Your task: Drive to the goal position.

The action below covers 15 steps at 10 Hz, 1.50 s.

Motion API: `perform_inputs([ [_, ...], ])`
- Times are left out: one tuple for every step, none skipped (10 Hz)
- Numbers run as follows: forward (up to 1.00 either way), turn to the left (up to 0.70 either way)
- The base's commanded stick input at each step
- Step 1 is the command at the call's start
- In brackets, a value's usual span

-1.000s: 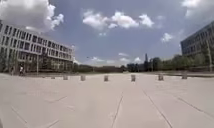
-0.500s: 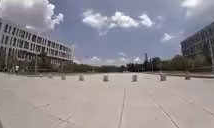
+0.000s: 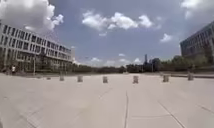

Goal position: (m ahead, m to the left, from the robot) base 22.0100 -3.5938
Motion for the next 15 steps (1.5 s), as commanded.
perform_inputs([
  [0.7, -0.35],
  [0.7, -0.35],
  [0.7, 0.0],
  [0.7, 0.0],
  [0.7, 0.0],
  [0.7, 0.0],
  [0.7, 0.0],
  [0.7, 0.0],
  [0.7, 0.0],
  [0.7, 0.0],
  [0.7, 0.0],
  [0.7, 0.0],
  [0.7, 0.0],
  [0.7, 0.0],
  [0.7, 0.0],
])
